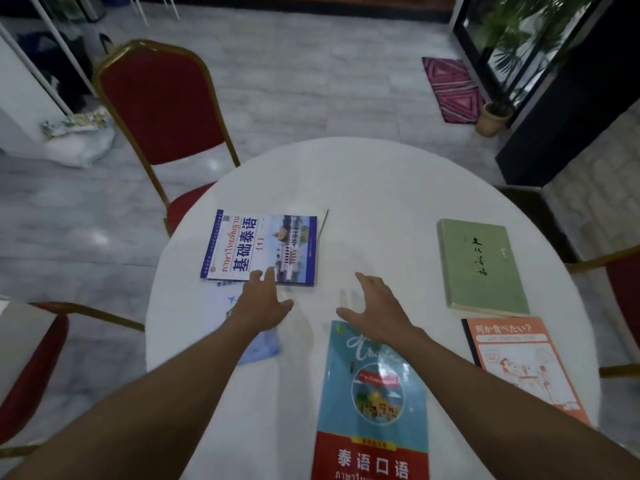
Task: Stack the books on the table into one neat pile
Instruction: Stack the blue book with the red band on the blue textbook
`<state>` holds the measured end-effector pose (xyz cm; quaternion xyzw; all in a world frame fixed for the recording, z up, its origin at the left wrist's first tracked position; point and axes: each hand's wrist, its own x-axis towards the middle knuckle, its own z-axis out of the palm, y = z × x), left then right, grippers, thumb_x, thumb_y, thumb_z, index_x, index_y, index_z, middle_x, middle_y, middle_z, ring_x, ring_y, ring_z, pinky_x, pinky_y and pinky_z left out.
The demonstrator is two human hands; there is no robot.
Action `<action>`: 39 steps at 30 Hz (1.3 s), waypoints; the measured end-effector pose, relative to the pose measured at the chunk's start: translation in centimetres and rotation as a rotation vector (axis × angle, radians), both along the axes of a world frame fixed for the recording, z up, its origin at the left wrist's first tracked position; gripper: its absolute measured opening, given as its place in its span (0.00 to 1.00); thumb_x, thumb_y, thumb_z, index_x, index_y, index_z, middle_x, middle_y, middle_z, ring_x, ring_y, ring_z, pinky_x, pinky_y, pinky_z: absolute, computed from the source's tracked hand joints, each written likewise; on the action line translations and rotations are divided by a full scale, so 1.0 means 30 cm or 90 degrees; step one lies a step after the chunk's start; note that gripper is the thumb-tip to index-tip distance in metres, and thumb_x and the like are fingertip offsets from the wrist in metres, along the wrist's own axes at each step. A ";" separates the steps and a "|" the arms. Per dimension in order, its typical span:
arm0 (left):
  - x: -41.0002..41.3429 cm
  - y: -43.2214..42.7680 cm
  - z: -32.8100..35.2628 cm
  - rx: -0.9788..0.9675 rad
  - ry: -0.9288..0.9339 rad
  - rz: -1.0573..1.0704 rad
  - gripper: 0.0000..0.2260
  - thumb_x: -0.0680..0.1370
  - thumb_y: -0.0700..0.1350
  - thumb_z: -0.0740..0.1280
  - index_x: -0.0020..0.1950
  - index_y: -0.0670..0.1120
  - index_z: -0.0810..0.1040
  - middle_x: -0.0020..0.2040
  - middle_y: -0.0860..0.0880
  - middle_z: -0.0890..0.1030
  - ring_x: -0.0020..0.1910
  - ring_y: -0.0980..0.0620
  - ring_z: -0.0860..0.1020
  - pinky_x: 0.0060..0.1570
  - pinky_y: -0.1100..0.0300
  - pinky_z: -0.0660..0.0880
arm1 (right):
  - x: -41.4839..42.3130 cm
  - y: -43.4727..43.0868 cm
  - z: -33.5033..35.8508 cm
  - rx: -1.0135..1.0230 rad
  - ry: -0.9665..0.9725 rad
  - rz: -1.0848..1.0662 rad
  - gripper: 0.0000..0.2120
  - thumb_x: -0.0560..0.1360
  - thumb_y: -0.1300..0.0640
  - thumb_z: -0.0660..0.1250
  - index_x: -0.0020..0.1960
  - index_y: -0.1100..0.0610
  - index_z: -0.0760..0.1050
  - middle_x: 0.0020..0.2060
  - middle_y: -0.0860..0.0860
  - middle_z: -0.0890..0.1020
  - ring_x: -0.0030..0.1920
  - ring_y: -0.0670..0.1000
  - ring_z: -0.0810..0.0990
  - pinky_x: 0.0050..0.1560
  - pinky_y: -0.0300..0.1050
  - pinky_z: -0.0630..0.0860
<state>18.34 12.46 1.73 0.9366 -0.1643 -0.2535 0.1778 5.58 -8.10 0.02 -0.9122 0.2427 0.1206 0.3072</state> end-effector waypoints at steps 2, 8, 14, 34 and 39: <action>0.045 0.018 -0.016 0.007 0.016 0.021 0.40 0.76 0.57 0.68 0.80 0.45 0.52 0.78 0.40 0.56 0.77 0.40 0.58 0.74 0.46 0.62 | 0.073 0.023 -0.014 0.014 -0.006 0.016 0.43 0.74 0.37 0.68 0.81 0.49 0.53 0.79 0.50 0.59 0.76 0.54 0.62 0.74 0.53 0.65; 0.147 0.056 -0.090 -0.003 -0.002 0.074 0.35 0.77 0.57 0.65 0.79 0.48 0.54 0.78 0.39 0.55 0.77 0.38 0.56 0.74 0.42 0.62 | 0.281 0.092 -0.081 0.042 -0.017 0.105 0.35 0.80 0.45 0.65 0.81 0.51 0.53 0.80 0.53 0.57 0.78 0.55 0.59 0.77 0.51 0.60; 0.226 0.076 -0.161 0.058 -0.051 0.121 0.35 0.77 0.62 0.62 0.79 0.50 0.54 0.79 0.40 0.53 0.77 0.37 0.54 0.72 0.43 0.61 | 0.445 0.124 -0.103 -0.064 -0.054 0.225 0.31 0.83 0.50 0.60 0.82 0.53 0.53 0.82 0.55 0.51 0.81 0.57 0.51 0.76 0.57 0.61; 0.308 0.153 -0.189 -0.047 -0.016 0.027 0.50 0.61 0.59 0.80 0.75 0.47 0.58 0.77 0.48 0.56 0.76 0.46 0.58 0.71 0.47 0.68 | 0.470 0.178 -0.148 0.026 0.003 -0.015 0.29 0.72 0.42 0.73 0.65 0.55 0.68 0.62 0.56 0.68 0.62 0.56 0.73 0.63 0.53 0.76; 0.257 0.146 -0.183 -0.041 -0.013 0.153 0.42 0.60 0.54 0.82 0.65 0.47 0.62 0.63 0.46 0.67 0.63 0.48 0.69 0.58 0.53 0.76 | 0.448 0.195 -0.152 0.121 0.033 -0.116 0.37 0.67 0.45 0.79 0.69 0.53 0.64 0.59 0.54 0.74 0.59 0.56 0.76 0.59 0.52 0.78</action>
